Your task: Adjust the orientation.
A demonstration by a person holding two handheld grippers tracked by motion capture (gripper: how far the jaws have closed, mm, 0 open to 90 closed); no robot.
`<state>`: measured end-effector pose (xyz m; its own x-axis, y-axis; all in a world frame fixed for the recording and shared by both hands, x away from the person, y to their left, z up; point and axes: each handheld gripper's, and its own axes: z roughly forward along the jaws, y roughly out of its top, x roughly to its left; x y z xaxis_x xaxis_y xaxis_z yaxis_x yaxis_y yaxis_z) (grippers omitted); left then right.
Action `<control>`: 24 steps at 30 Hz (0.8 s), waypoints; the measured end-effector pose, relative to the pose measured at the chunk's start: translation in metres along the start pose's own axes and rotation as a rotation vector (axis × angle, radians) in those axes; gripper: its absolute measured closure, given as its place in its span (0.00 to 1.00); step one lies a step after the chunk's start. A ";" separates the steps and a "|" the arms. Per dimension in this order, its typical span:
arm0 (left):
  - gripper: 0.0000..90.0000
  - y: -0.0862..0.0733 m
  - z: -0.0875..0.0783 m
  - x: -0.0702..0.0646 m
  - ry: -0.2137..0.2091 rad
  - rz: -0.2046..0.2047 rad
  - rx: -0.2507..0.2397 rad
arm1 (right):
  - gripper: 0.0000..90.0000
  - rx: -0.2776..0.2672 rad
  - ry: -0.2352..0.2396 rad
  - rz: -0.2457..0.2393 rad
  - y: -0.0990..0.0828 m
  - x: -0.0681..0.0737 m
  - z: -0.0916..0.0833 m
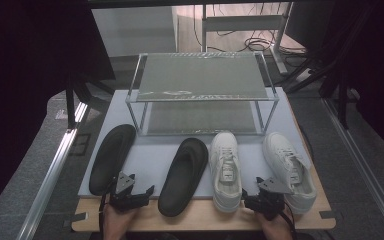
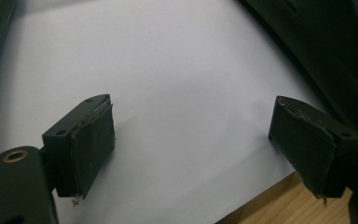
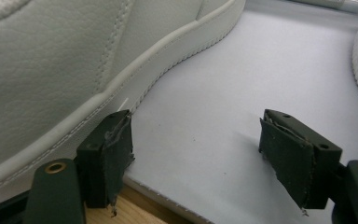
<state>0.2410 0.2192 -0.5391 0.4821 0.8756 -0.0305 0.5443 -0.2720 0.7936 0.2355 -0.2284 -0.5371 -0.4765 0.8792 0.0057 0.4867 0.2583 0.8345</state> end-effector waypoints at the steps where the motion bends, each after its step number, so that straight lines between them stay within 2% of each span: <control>1: 0.17 0.001 -0.001 0.001 -0.005 -0.007 0.003 | 0.28 0.000 0.000 0.000 0.000 0.000 0.000; 10: 0.21 0.006 -0.009 0.004 -0.018 -0.009 -0.015 | 0.28 0.000 0.002 0.001 0.000 0.000 0.000; 16: 0.21 0.010 -0.012 0.006 -0.011 -0.004 -0.014 | 0.28 0.000 0.003 0.001 0.000 0.000 0.000; 24: 0.22 0.016 -0.019 0.015 -0.012 -0.017 -0.013 | 0.28 0.001 0.003 0.001 0.000 0.000 0.000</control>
<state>0.2437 0.2353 -0.5158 0.4805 0.8755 -0.0513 0.5435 -0.2514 0.8009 0.2358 -0.2287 -0.5370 -0.4781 0.8783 0.0080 0.4875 0.2578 0.8342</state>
